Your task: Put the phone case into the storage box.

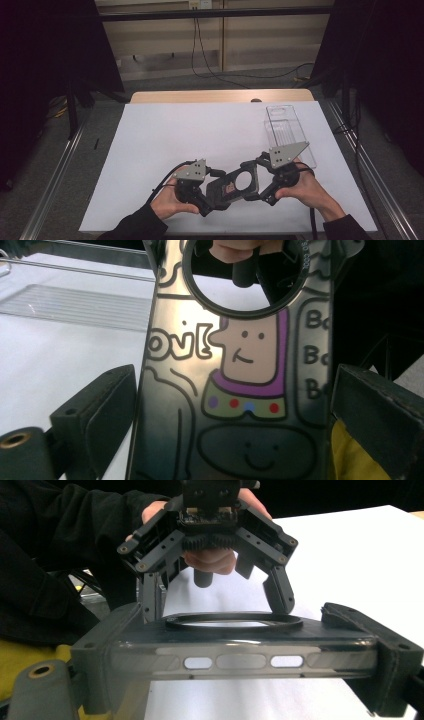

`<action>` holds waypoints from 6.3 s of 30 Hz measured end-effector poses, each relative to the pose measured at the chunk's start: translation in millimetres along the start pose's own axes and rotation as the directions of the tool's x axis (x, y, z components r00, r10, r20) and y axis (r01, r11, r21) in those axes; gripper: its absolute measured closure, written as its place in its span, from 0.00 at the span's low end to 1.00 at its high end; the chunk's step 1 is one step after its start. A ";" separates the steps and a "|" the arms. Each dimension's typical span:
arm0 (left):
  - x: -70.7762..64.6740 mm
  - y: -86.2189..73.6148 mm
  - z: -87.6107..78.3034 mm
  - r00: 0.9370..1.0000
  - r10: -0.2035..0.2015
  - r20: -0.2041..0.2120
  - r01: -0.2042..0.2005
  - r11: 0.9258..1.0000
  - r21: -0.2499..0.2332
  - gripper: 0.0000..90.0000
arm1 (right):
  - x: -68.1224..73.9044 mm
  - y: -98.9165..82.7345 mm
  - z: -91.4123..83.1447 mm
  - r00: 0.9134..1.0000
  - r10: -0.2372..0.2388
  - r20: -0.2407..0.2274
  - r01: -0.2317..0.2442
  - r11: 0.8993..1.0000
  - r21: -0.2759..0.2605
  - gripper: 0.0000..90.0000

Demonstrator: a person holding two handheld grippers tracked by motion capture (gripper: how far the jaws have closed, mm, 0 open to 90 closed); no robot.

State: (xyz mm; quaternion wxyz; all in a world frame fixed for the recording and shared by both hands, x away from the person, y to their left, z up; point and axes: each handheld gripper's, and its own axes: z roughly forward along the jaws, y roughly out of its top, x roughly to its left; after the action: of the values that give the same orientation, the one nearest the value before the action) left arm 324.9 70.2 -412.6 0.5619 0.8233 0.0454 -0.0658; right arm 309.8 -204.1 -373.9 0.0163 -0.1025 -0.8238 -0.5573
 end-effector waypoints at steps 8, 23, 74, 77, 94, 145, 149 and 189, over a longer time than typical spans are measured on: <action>2.6 0.0 -11.1 0.993 -0.031 -0.113 0.025 0.998 -0.052 0.05 | -2.6 -0.3 -8.1 0.999 0.018 0.044 -0.017 1.000 -0.013 0.13; -3.0 -9.0 -38.7 0.951 -0.079 -0.299 0.052 0.994 -0.096 0.02 | -10.9 -0.8 -21.2 0.991 0.061 0.120 -0.058 0.998 -0.030 0.13; -30.7 -78.3 -141.2 0.620 -0.275 -0.735 0.087 0.955 -0.284 0.01 | -25.6 10.6 -72.8 0.898 0.217 0.382 -0.189 0.976 -0.110 0.13; -28.5 -79.0 -138.3 0.617 -0.271 -0.739 0.084 0.956 -0.281 0.01 | -29.7 16.7 -79.9 0.890 0.211 0.405 -0.181 0.977 -0.110 0.13; -29.2 -79.1 -140.4 0.597 -0.276 -0.753 0.073 0.954 -0.292 0.01 | -48.7 31.7 -111.3 0.805 0.242 0.542 -0.209 0.970 -0.123 0.13; -31.0 -76.6 -140.2 0.614 -0.256 -0.747 0.045 0.956 -0.290 0.02 | -107.7 35.1 -141.0 0.511 0.353 0.784 -0.405 0.903 -0.142 0.13; -30.5 -76.6 -139.1 0.619 -0.255 -0.743 0.047 0.956 -0.289 0.02 | -111.6 32.9 -138.9 0.491 0.345 0.800 -0.419 0.899 -0.130 0.13; -26.8 -76.6 -138.8 0.627 -0.257 -0.736 0.057 0.957 -0.285 0.02 | -143.3 5.2 -97.0 0.290 0.393 0.873 -0.507 0.836 -0.208 0.13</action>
State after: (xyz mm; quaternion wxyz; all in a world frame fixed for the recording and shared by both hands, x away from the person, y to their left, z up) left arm 294.9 227.4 -428.9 0.5745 0.6937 0.3584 0.2455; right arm 442.6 -313.2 -352.7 -0.2578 -0.6056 -0.6700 -0.3433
